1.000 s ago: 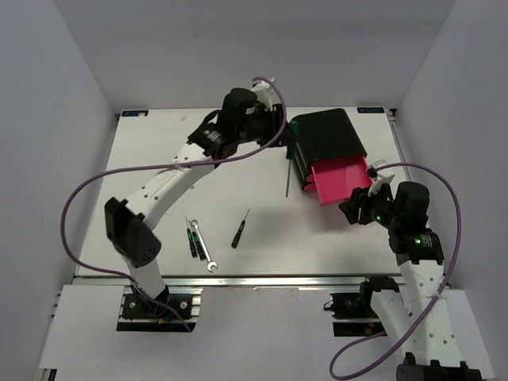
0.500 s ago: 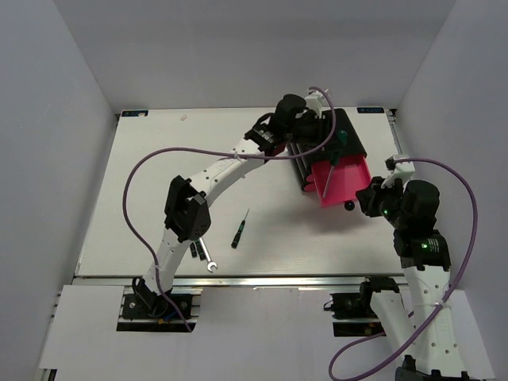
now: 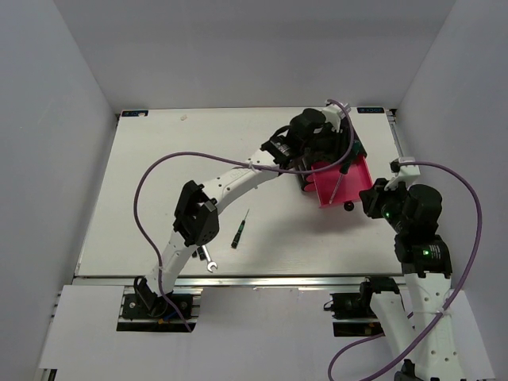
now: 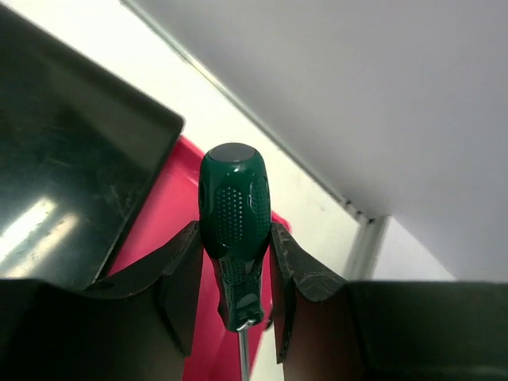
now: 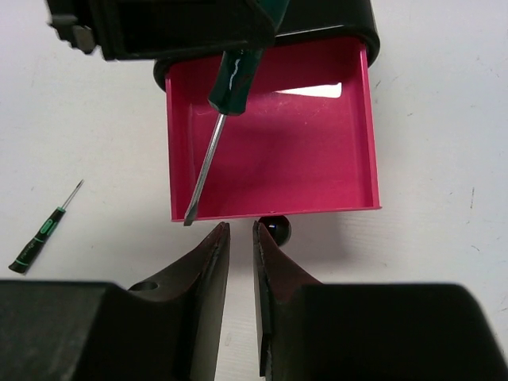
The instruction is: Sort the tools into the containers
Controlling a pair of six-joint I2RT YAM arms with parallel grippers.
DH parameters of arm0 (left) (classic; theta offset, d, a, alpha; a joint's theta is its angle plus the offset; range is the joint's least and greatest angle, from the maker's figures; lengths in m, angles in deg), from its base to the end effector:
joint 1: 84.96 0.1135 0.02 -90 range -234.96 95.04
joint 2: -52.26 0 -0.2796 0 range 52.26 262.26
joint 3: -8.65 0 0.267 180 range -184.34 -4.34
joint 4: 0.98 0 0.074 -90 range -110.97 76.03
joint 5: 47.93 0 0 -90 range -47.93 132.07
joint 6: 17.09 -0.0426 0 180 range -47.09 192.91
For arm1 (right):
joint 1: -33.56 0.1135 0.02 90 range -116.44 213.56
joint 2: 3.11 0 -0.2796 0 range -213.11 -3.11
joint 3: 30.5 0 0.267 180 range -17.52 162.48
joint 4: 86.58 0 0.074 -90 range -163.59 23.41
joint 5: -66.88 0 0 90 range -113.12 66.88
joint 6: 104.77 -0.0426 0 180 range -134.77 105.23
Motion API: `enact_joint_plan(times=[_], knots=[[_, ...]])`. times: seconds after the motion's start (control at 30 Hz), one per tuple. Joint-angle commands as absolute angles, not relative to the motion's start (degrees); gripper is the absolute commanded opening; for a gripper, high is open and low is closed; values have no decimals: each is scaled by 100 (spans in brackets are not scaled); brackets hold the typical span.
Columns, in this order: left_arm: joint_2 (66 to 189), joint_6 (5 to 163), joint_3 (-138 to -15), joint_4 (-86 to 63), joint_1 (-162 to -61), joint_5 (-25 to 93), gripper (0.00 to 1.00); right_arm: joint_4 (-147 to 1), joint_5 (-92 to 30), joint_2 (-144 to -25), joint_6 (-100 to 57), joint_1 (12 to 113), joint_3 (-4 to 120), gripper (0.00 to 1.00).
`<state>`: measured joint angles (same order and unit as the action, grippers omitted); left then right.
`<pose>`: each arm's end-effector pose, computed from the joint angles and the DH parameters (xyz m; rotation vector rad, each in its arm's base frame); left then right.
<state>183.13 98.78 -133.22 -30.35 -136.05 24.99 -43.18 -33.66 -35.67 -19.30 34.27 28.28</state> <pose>0.3507 -0.4544 0.3397 0.6642 1.9517 -1.1613 0.1345 0.0095 0.3477 -0.0647 1.8709 0.2351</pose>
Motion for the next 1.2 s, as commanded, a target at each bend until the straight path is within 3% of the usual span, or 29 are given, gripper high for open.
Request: enact_joint_plan(times=[0.0,0.6,0.63,0.93,1.17], knots=[[18339,9419,-13573,-3145,-13638,3160,0,-4406,-3305,-3484,-2004,3418,2740,24],[18392,8882,-13371,-3190,-13761,3223,0,-4503,-3437,-3484,-2066,3418,2502,25],[18401,8882,-13371,-3181,-13761,3206,2,-4512,-3437,-3484,-2066,3426,2493,25],[18436,8855,-13398,-3242,-13813,3328,54,-4538,-3410,-3511,-2039,3418,2485,27],[18401,8847,-13424,-3260,-13831,3364,65,-4564,-3384,-3511,-2039,3418,2458,28]])
